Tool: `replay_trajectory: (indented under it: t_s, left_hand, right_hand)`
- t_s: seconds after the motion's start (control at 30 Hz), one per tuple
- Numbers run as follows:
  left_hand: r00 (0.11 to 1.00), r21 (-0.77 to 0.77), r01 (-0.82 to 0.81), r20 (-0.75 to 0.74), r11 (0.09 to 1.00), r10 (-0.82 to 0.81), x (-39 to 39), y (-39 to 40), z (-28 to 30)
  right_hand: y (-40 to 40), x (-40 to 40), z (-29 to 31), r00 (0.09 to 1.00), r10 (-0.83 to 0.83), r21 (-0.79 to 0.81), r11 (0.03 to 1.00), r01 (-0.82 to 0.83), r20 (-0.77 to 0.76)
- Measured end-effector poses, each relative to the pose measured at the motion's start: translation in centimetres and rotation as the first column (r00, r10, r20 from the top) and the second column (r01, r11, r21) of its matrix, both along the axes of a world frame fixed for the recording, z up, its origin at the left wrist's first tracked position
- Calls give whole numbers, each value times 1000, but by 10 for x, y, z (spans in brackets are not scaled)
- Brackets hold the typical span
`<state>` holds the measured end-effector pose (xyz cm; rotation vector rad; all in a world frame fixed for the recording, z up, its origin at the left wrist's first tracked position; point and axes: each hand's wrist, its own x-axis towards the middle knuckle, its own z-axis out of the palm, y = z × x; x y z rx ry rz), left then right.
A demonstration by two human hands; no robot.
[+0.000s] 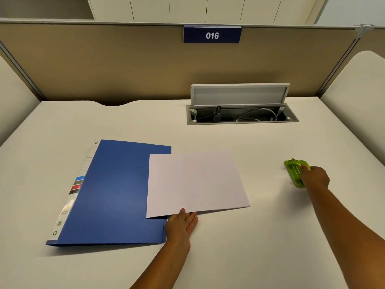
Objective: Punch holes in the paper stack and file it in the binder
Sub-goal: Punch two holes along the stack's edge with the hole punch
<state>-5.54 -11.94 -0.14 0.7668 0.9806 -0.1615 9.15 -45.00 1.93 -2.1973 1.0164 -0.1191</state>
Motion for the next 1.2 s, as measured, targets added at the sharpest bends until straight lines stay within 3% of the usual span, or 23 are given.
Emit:
replay_trajectory:
  t_s: [0.2,0.27,0.33,0.4,0.53,0.6,0.73,0.8,0.9,1.07,1.2]
  left_hand:
    - [1000,1,-6,-2,1000,6,-2,0,-3]
    - [1000,-5,-6,-3,1000,6,-1,0,-4]
    - [1000,-7,-9,-5,1000,9,-1,0,-4]
    - [1000,-15,-17,-1,1000,17,-1,1,-4]
    - [1000,-33,-30,0,999,30,0,1,-6]
    - [999,-43,-43,-1,998,43,0,2,-7]
    - [997,-73,-76,6,994,76,0,3,-8]
    - [996,-84,-85,17,993,87,1,2,-9]
    - [996,-91,-82,24,992,84,1,3,-12]
    - [999,-114,-40,26,993,43,1,3,-14]
    - [1000,-98,-17,6,995,18,0,4,-17]
  right_hand:
    - [-24,-1,-4,998,-33,211,976,44,-56]
    - [-25,-8,-4,997,-77,388,919,67,11]
    - [-22,-22,1,987,-142,612,788,66,77]
    - [-11,-43,7,984,-138,812,584,-9,109]
    - [31,-89,5,983,-108,973,196,-124,147]
    - [68,-117,9,991,-62,990,83,-115,121]
    - [133,-164,5,998,50,999,-48,-21,24]
    - [159,-179,3,991,130,999,-26,47,-43]
    - [185,-186,4,977,187,992,86,90,-105]
    - [205,-178,5,976,200,985,164,51,-84]
    - [206,-172,1,987,151,986,165,35,-60]
